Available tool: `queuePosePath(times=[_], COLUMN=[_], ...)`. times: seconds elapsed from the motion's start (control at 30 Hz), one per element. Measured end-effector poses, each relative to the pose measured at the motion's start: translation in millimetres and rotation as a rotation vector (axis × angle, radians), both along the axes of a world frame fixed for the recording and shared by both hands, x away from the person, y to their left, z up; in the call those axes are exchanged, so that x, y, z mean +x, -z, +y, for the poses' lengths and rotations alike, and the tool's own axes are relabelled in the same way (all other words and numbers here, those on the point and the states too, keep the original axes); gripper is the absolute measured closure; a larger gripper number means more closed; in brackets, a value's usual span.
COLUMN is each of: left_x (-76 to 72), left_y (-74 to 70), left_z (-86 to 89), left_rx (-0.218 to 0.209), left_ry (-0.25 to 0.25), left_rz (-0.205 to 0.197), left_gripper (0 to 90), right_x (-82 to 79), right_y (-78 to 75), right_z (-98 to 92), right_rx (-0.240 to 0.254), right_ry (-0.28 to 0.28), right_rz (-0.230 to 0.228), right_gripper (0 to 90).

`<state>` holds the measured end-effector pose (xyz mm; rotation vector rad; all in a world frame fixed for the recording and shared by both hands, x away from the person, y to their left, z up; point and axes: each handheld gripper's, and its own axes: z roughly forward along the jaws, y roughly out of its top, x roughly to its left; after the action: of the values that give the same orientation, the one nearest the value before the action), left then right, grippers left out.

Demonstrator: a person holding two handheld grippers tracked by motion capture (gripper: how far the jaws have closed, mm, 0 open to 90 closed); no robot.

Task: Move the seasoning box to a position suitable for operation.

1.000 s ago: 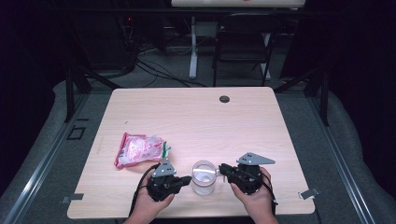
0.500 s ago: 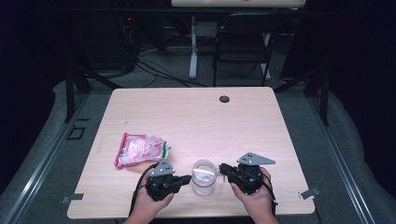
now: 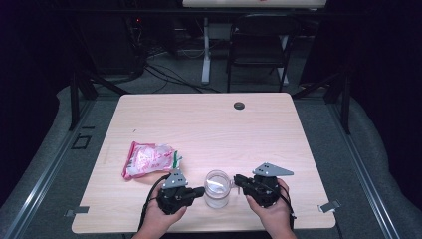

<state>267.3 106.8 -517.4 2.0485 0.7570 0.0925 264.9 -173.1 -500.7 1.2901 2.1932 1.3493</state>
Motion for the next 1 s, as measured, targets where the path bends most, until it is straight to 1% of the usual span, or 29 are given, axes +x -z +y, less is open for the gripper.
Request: queuePosePath(times=[0.07, 0.1, 0.13, 0.2, 0.23, 0.27, 0.3, 0.33, 0.37, 0.43, 0.47, 0.5, 0.53, 0.57, 0.6, 0.7, 0.73, 0.77, 0.83, 0.9, 0.93, 0.97, 1.0], left_x=[-0.1, -0.4, -0.2, -0.1, -0.3, 0.3, 0.3, 0.3, 0.9, 2.1, 2.1, 2.3, 2.2, 2.1, 2.7, 3.6, 4.3, 4.7, 5.4, 6.1, 6.1, 6.9, 6.9], left_y=[0.1, 0.0, -0.5, -2.5, -3.0, -4.5, -4.5, -5.7, -6.3, -8.7, -8.7, -10.6, -11.3, -12.8, -15.7, -18.6, -20.9, -21.6, -22.9, -25.7, -25.7, -27.7, -27.7], left_z=[-0.5, -0.8, -1.1, -1.4, -1.8, -2.1, -2.1, -2.0, -2.6, -3.5, -3.5, -4.1, -4.6, -5.0, -5.5, -6.0, -7.0, -8.0, -8.2, -11.0, -11.0, -12.0, -12.0], left_rx=[-0.005, -0.007, -0.014, -0.011, -0.016, -0.018, -0.018, -0.014, -0.019, -0.015, -0.015, -0.019, -0.023, -0.022, -0.02, -0.02, -0.025, -0.03, -0.022, -0.015, -0.015, -0.015, -0.015], left_ry=[-0.003, -0.005, -0.005, -0.005, -0.008, -0.007, -0.007, -0.008, -0.009, -0.009, -0.009, -0.009, -0.011, -0.013, -0.012, -0.011, -0.016, -0.017, -0.013, -0.022, -0.022, -0.02, -0.02], left_rz=[-0.002, 0.004, 0.002, 0.005, 0.004, 0.001, 0.001, 0.009, 0.005, 0.001, 0.001, 0.005, 0.001, 0.0, -0.005, -0.009, -0.01, -0.013, -0.017, -0.021, -0.021, -0.02, -0.02], left_gripper=[89.8, 89.8, 89.8, 89.8, 89.8, 89.6, 89.5, 89.5, 89.3, 88.4, 88.0, 88.0, 87.5, 87.3, 86.6, 85.3, 84.8, 84.6, 83.9, 83.5, 82.9, 82.0, 81.4], right_x=[0.0, -0.1, -0.1, -1.4, -1.4, -2.7, -2.7, -3.9, -5.4, -10.2, -10.2, -11.7, -14.3, -15.4, -19.0, -21.9, -26.0, -27.5, -31.5, -34.5, -34.5, -35.6, -35.9], right_y=[-0.1, 0.0, -0.1, -0.4, -0.4, -0.7, -0.7, -1.2, -1.7, -4.3, -4.3, -5.1, -6.2, -6.7, -8.8, -10.1, -11.2, -11.4, -10.7, -9.8, -9.8, -10.0, -10.1], right_z=[0.1, 0.2, 0.2, 0.8, 0.8, 1.9, 1.9, 2.5, 3.5, 5.5, 5.5, 6.2, 7.5, 8.1, 8.3, 8.7, 10.1, 10.8, 13.6, 16.2, 16.2, 17.4, 18.1], right_rx=[-0.003, -0.004, -0.005, -0.015, -0.015, -0.023, -0.023, -0.034, -0.039, -0.05, -0.05, -0.056, -0.067, -0.068, -0.069, -0.064, -0.066, -0.075, -0.108, -0.128, -0.128, -0.124, -0.125], right_ry=[0.0, 0.001, 0.001, -0.005, -0.005, -0.011, -0.011, -0.014, -0.014, -0.051, -0.051, -0.056, -0.064, -0.066, -0.08, -0.087, -0.106, -0.114, -0.126, -0.133, -0.133, -0.142, -0.144], right_rz=[-0.001, -0.002, -0.003, -0.004, -0.004, -0.012, -0.012, -0.019, -0.027, -0.046, -0.046, -0.05, -0.06, -0.065, -0.067, -0.072, -0.084, -0.088, -0.121, -0.139, -0.139, -0.148, -0.153], right_gripper=[83.3, 82.4, 81.5, 78.8, 78.8, 76.6, 76.6, 75.5, 74.2, 70.7, 70.7, 69.7, 68.0, 66.8, 65.6, 63.9, 60.8, 59.7, 57.0, 55.9, 55.9, 52.7, 51.7])
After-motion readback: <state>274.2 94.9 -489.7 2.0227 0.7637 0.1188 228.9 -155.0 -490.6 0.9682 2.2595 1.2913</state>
